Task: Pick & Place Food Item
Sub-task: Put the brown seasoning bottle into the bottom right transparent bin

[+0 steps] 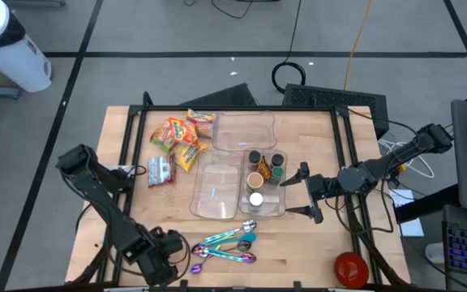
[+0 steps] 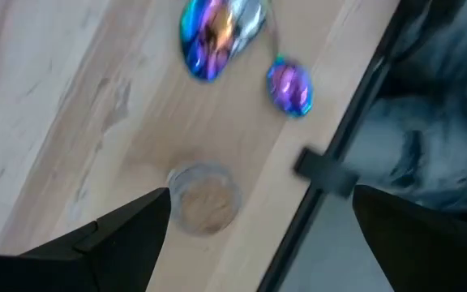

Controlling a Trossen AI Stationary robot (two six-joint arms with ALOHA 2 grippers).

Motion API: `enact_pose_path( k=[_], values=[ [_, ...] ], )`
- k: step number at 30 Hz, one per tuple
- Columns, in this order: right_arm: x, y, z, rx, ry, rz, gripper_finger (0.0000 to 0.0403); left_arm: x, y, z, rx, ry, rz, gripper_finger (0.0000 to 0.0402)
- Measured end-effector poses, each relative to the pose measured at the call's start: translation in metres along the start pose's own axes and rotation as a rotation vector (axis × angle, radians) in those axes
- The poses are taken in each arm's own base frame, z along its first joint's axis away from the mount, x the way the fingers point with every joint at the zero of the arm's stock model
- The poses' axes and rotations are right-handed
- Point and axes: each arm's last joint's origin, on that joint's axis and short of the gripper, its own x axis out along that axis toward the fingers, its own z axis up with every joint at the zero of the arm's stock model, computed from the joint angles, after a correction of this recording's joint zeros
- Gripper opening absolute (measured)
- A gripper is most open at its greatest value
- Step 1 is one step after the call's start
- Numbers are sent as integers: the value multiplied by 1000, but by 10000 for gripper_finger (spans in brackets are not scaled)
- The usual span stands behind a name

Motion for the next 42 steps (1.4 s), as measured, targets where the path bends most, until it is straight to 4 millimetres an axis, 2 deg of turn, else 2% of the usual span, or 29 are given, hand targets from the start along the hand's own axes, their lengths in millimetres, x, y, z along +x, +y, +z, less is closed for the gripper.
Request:
enact_pose_path(
  k=[6,9,14,19,23,35,38,42],
  values=[
    [0,0,0,0,0,0,373,1,12,6,-62,26,112,395],
    [0,0,0,0,0,0,373,3,12,7,-76,22,108,395],
    [0,0,0,0,0,0,373,18,9,5,-80,79,119,395],
    [0,0,0,2,0,0,373,37,14,0,-87,187,213,395],
    [0,0,0,11,0,1,373,46,16,-1,-90,209,250,395],
    [0,0,0,11,1,1,373,50,14,0,-58,172,237,394],
    [0,0,0,11,1,1,373,50,14,0,-55,172,237,378],
    [0,0,0,11,1,1,373,50,14,0,-43,173,232,319]
  ],
)
